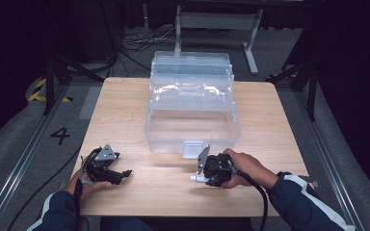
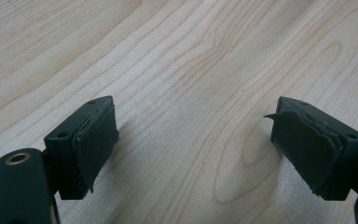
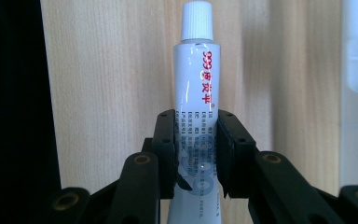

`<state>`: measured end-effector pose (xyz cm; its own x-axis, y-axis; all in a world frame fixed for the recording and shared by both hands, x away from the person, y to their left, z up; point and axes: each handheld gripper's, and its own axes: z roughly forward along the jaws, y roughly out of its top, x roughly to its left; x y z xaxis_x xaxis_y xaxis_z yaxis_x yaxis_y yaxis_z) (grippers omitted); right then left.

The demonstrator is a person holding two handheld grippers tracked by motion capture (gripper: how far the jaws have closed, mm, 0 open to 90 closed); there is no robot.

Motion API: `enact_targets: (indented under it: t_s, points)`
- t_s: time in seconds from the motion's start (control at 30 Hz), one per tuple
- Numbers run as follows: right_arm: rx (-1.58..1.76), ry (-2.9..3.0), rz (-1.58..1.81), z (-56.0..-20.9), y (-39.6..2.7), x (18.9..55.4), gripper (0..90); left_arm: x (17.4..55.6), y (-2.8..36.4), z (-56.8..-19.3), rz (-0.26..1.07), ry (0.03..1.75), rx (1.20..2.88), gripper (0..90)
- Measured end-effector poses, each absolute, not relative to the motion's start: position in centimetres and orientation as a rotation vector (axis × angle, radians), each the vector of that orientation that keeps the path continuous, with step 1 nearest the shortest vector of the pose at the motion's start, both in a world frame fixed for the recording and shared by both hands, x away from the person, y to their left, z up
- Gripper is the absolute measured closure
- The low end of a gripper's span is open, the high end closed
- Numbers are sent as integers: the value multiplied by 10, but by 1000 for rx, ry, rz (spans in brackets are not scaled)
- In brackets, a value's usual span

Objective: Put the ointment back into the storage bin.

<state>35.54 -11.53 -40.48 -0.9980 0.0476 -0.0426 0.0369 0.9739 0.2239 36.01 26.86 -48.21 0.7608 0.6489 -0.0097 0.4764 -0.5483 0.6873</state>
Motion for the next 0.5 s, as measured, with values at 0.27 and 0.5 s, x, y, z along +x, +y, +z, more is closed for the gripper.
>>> enact_targets:
  t_s: [0.27, 0.5]
  points:
    - [88, 3050, 372, -383, -128, 358, 721, 360, 269, -482, 321, 837, 2258, 148]
    - [94, 3028, 394, -366, -135, 358, 721, 360, 269, -482, 321, 837, 2258, 148]
